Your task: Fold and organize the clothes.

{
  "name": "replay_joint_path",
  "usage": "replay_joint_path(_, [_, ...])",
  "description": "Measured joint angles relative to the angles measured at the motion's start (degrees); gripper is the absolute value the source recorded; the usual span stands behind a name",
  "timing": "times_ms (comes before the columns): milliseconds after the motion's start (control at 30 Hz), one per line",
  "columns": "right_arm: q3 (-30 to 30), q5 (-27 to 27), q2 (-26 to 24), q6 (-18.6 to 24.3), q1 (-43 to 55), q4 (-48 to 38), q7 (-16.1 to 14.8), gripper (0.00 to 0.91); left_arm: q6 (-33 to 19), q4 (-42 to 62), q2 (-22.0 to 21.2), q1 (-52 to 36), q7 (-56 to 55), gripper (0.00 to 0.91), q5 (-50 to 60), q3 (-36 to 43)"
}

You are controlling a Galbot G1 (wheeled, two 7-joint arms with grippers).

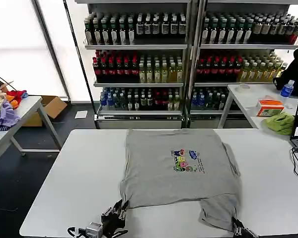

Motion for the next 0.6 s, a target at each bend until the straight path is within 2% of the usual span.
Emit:
replay_joint_path(333, [0.3, 2.6, -1.2, 1.4, -0.6, 1.7, -0.6, 0.000, -1.1, -0.7, 0.1, 0.9, 0.3, 0.010, 0.2, -0.8])
replay_joint_path(600, [2.0, 4.9, -2.9, -1.2, -4.8, 5.8, 0.3, 0.000, -0.2, -4.6, 1.3, 3.2, 0.2, 0.010, -0.7, -2.6])
